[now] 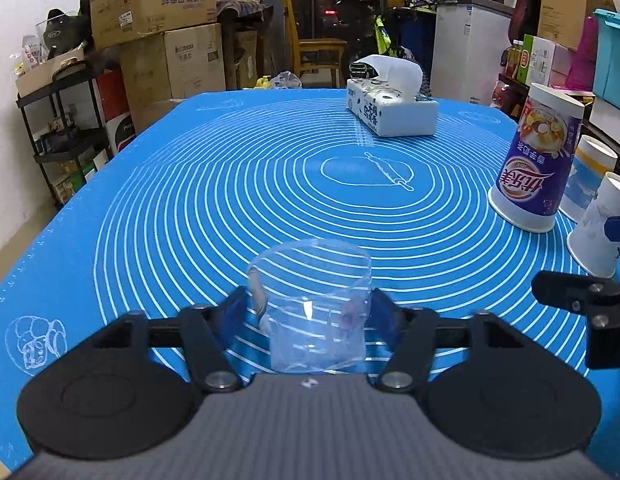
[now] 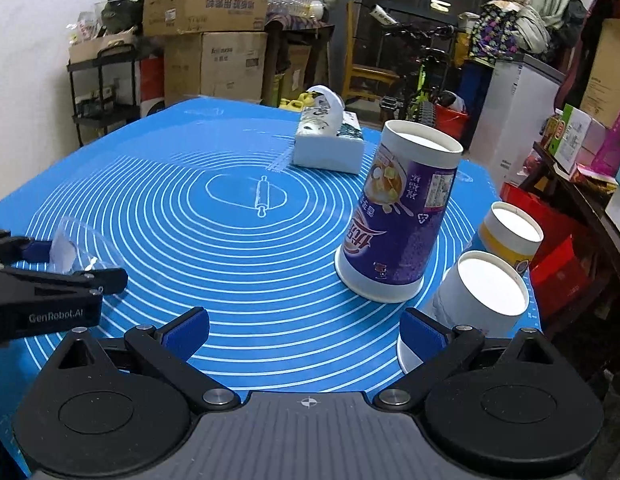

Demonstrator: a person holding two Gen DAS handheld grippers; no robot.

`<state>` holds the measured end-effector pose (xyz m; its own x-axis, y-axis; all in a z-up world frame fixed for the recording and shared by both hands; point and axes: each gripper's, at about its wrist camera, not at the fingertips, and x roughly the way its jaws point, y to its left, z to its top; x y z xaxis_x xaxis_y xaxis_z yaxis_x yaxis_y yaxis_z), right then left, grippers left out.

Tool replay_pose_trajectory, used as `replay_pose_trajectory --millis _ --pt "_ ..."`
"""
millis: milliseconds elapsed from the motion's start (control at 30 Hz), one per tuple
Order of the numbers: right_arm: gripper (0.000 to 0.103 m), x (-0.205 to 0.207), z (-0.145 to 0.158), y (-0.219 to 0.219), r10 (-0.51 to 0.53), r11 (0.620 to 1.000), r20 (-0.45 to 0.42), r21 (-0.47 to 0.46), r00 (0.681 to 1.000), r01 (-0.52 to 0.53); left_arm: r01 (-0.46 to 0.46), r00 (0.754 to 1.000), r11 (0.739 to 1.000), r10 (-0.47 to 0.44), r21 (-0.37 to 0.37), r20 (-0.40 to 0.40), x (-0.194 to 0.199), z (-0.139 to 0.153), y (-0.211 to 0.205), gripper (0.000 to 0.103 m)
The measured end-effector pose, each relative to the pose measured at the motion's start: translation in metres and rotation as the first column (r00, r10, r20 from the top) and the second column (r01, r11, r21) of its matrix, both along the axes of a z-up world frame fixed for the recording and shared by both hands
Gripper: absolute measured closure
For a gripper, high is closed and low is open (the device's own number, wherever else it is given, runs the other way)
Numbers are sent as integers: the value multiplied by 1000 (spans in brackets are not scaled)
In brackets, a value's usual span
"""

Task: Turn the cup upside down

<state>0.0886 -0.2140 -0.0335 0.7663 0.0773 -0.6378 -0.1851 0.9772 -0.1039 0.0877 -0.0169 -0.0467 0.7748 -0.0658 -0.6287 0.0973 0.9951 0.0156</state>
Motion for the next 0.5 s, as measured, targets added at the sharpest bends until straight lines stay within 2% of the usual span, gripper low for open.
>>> replay_pose_trajectory --millis 67,200,267,333,400,500 --pt "2 0 1 2 19 1000 -4 -16 1000 -19 -7 1000 1000 7 2 22 -5 2 -2 13" --pt "2 0 3 12 75 995 -10 -71 997 -76 1 1000 1000 -1 14 31 -8 5 -4 13" --pt "2 0 7 19 124 985 -11 -121 992 -124 0 999 1000 0 7 32 -11 9 -2 13" --pt "2 -3 16 30 200 958 -2 -210 980 -196 -6 999 1000 6 -11 52 -18 18 4 13" --pt "2 -6 26 45 293 903 13 -332 956 -272 -29 996 999 30 -20 85 -27 27 12 9" --pt "2 -17 39 78 476 723 15 -576 880 -381 -109 986 994 111 -21 127 -40 37 29 2"
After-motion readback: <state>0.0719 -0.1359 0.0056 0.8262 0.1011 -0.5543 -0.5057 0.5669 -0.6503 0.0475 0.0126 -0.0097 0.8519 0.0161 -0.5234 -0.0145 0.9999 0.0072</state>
